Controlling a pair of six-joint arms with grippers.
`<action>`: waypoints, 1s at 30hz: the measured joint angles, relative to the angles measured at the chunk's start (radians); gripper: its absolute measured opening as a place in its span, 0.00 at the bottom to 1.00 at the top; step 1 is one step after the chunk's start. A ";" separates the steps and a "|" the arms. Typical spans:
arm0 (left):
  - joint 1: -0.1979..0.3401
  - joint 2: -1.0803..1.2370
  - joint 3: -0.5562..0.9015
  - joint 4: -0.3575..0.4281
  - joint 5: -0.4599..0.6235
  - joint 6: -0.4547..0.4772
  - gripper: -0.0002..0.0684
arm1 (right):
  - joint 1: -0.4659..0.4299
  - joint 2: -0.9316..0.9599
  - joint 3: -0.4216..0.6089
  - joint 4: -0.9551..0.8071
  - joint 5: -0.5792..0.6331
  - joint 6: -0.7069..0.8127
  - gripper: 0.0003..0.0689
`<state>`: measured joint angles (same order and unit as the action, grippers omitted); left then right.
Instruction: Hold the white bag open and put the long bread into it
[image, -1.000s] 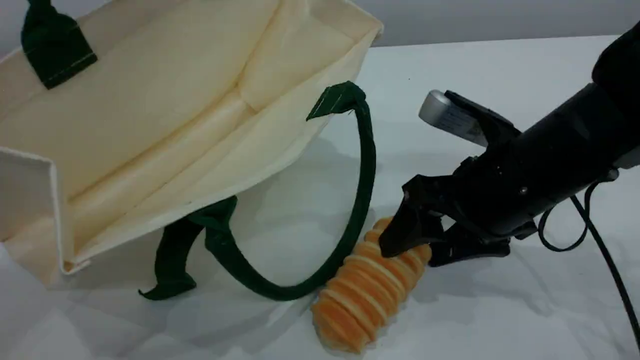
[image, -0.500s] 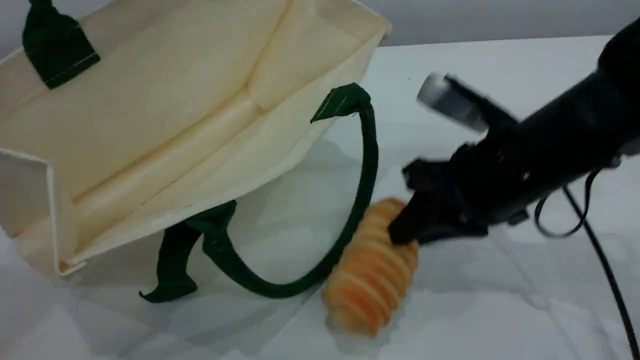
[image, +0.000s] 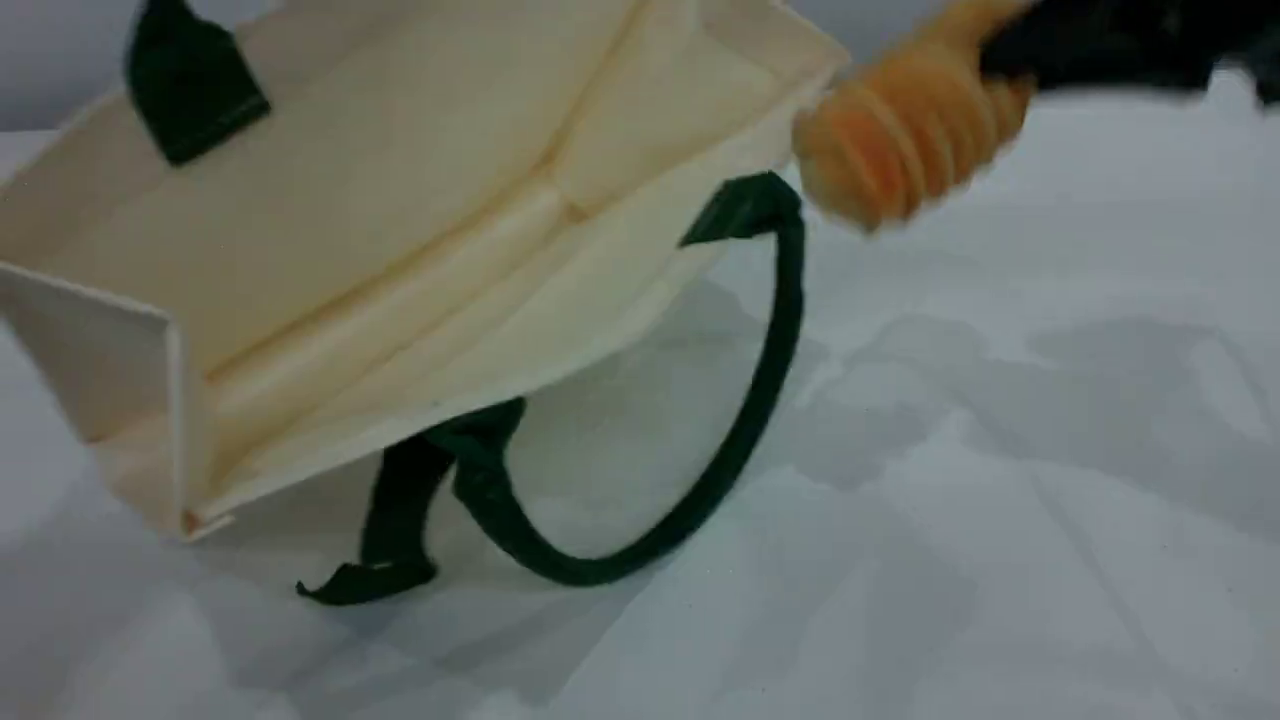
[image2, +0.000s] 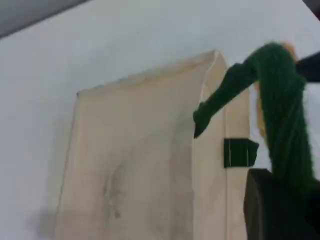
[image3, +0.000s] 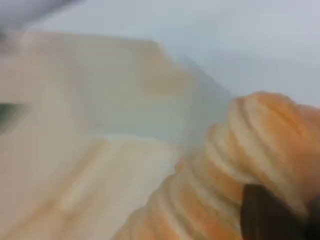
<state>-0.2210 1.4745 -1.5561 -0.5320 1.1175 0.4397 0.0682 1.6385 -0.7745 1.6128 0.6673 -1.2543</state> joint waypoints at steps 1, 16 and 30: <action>-0.010 0.012 0.000 0.000 -0.007 0.001 0.14 | 0.001 -0.036 0.000 -0.008 0.019 0.000 0.11; -0.033 0.082 -0.002 -0.087 -0.102 0.054 0.14 | 0.125 -0.212 0.002 -0.123 0.132 0.148 0.09; -0.033 0.079 -0.003 -0.101 -0.084 0.054 0.14 | 0.347 -0.110 0.002 -0.061 -0.034 0.134 0.09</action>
<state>-0.2545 1.5530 -1.5589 -0.6333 1.0330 0.4936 0.4151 1.5289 -0.7724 1.5519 0.6337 -1.1200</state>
